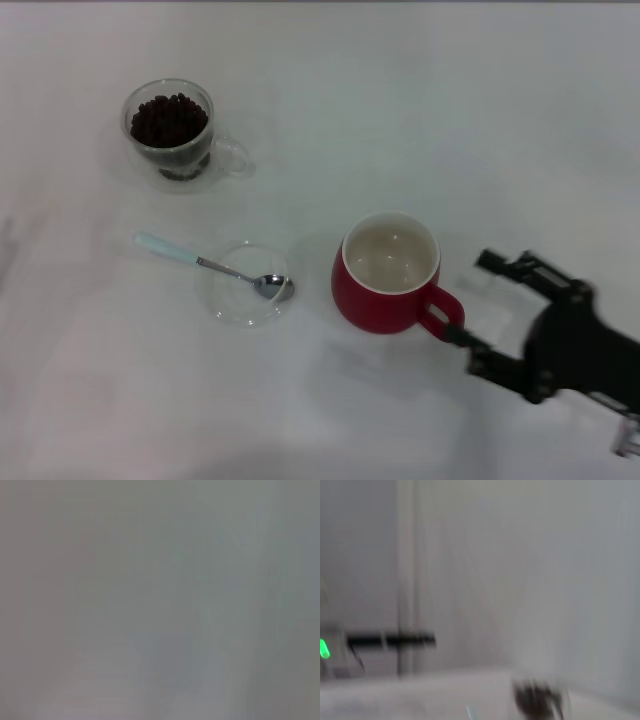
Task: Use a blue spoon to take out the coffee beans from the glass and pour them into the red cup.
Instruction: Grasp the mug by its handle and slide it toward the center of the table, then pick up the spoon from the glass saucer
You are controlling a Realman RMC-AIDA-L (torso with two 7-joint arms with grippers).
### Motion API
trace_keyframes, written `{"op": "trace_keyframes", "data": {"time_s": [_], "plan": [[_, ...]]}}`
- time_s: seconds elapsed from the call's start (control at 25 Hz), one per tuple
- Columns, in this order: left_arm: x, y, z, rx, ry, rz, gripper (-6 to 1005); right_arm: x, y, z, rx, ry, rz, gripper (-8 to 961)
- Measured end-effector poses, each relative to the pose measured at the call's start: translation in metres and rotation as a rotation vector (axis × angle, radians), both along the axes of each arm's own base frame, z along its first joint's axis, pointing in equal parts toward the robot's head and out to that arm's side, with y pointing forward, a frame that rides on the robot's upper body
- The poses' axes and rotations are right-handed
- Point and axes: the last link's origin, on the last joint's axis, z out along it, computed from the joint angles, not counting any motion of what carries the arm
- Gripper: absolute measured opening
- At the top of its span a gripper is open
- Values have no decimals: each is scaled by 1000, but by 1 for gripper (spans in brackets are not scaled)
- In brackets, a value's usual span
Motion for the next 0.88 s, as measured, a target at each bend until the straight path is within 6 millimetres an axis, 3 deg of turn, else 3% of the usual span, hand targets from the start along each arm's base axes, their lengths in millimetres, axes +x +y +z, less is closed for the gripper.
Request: {"op": "trace_keyframes", "data": {"time_s": [0.12, 0.36, 0.68, 0.88], "plan": [[6, -2, -1, -23, -113, -24, 714, -5, -10, 23, 45, 101, 54, 809], [27, -2, -21, -183, -418, -81, 714, -1, -18, 53, 151, 166, 65, 809], [33, 5, -46, -476, -863, 64, 714, -1, -13, 57, 171, 158, 73, 810], [34, 7, -63, -595, -928, 157, 714, -1, -9, 56, 169, 149, 74, 810]]}}
